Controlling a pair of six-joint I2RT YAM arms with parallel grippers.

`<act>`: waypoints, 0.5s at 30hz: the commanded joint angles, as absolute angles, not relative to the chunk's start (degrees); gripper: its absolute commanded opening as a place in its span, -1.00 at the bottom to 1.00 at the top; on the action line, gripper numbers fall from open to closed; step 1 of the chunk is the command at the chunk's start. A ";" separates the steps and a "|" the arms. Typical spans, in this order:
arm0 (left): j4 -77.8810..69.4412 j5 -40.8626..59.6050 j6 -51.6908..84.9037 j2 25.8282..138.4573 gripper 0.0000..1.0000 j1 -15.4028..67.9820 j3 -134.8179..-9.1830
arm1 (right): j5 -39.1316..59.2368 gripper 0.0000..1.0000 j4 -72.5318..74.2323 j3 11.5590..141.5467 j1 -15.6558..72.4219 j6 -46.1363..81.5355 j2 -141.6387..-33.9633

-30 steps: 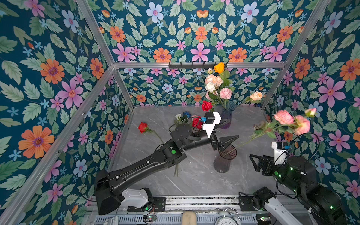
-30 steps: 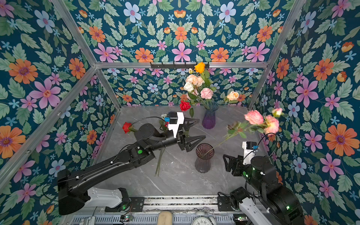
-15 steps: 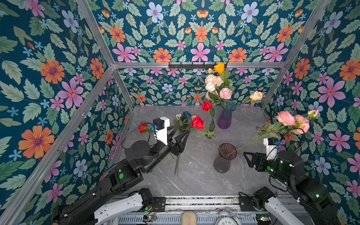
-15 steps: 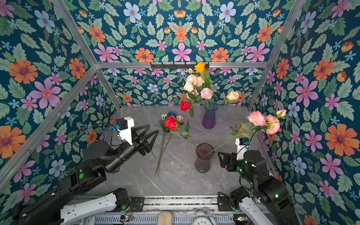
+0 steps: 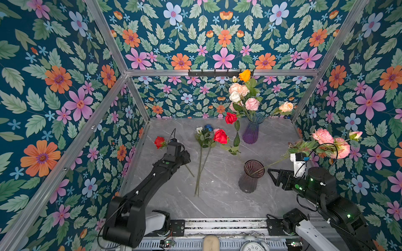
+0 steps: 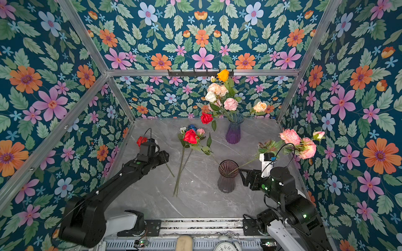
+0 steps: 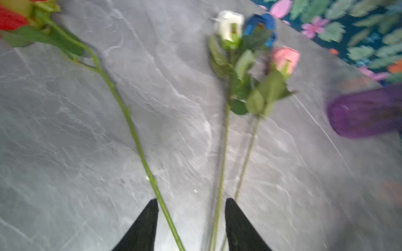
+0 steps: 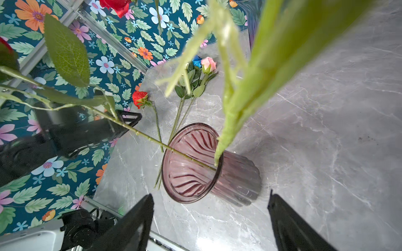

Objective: Arrange the flowers into the vase
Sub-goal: 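Lower the left gripper and close it on the red rose stem, then lift the red rose upright off the table with the left gripper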

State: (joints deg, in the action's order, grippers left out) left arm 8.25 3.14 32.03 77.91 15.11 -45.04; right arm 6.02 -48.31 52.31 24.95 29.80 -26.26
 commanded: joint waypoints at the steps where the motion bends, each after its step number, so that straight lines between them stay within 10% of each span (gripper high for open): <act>1: 5.37 -4.79 35.72 85.60 0.21 13.27 -50.36 | 6.09 0.68 -49.24 52.43 25.02 30.41 -25.06; 15: 13.23 -11.43 34.72 105.53 0.08 9.14 -64.10 | 3.06 0.69 -53.37 53.40 24.99 28.48 -20.73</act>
